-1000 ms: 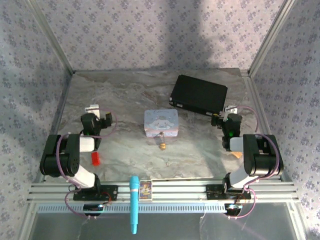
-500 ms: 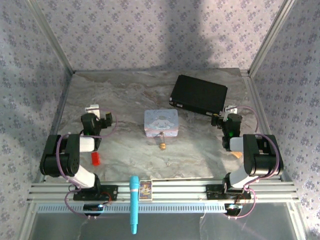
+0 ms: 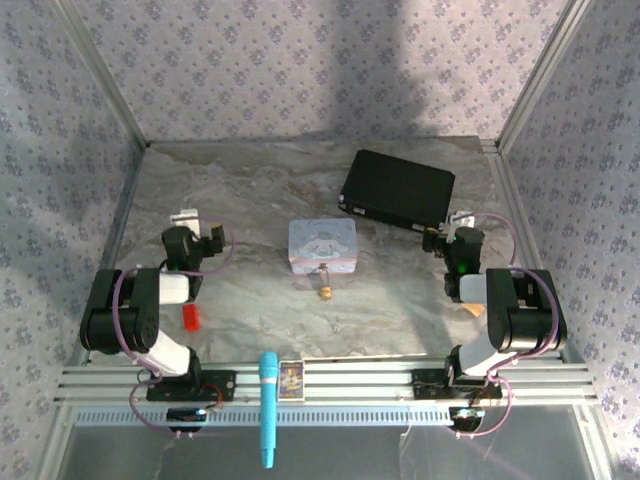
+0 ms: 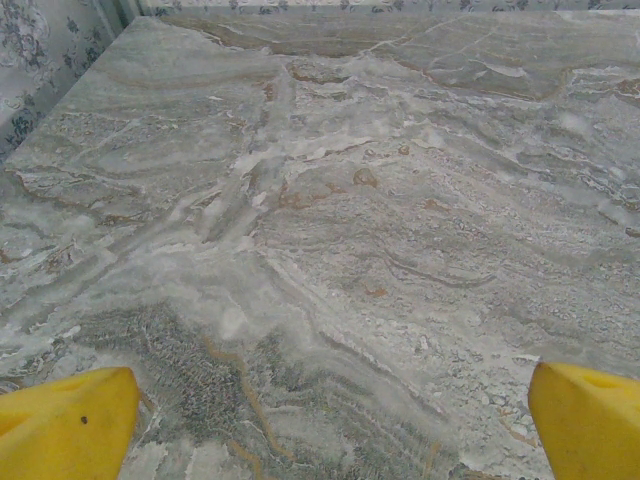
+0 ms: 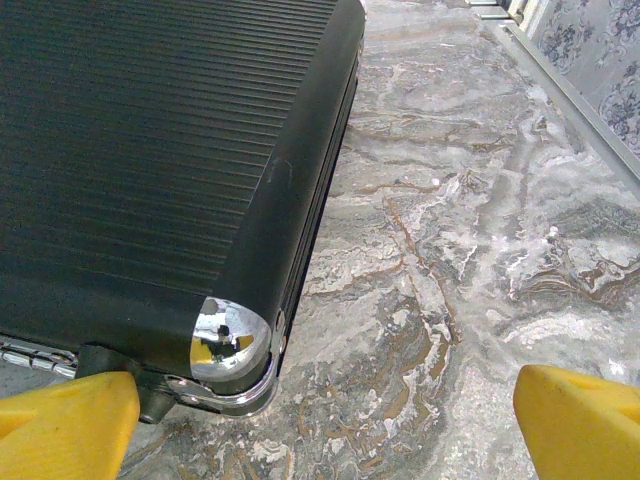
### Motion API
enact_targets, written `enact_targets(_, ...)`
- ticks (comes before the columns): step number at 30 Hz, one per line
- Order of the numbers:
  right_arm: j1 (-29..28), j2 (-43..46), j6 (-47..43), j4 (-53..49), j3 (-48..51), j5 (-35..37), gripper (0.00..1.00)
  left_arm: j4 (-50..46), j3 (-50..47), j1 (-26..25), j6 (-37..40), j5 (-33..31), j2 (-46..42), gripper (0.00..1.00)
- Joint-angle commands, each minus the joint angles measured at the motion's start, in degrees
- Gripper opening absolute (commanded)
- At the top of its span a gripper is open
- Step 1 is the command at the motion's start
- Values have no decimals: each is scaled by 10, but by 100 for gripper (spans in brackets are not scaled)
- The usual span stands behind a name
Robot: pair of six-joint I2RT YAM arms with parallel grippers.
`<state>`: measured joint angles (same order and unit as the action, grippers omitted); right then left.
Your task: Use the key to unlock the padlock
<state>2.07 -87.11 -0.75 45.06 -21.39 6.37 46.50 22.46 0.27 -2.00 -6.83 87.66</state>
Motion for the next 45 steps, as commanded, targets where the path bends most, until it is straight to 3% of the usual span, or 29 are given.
enact_targets(1, -5, 0, -7, -1, -15, -28, 99, 6, 10, 2, -2, 10, 2, 100)
enact_targets(17, -5, 10, -6, -5, -15, -27, 99, 0, 10, 3, 4, 29, -7, 100)
enact_targets(25, -15, 152, 1, -138, -29, 0, 99, -187, 51, 3, -8, 79, -196, 100)
enact_targets(28, -15, 219, 39, -276, -75, -12, 99, -253, 75, 3, -99, 82, -247, 100)
enact_targets(32, -12, 288, 142, -440, -133, -39, 99, -402, 116, 3, -338, 30, -301, 100)
enact_targets(37, -1, 300, 201, -557, -176, -164, 99, -435, 113, -1, -420, 143, -326, 100)
enact_targets(39, -20, 304, 221, -585, -182, -195, 99, -505, 135, -33, -427, 157, -312, 100)
enact_targets(45, -149, 291, 289, -694, -203, -113, 99, -616, 175, -194, -427, 83, -280, 100)
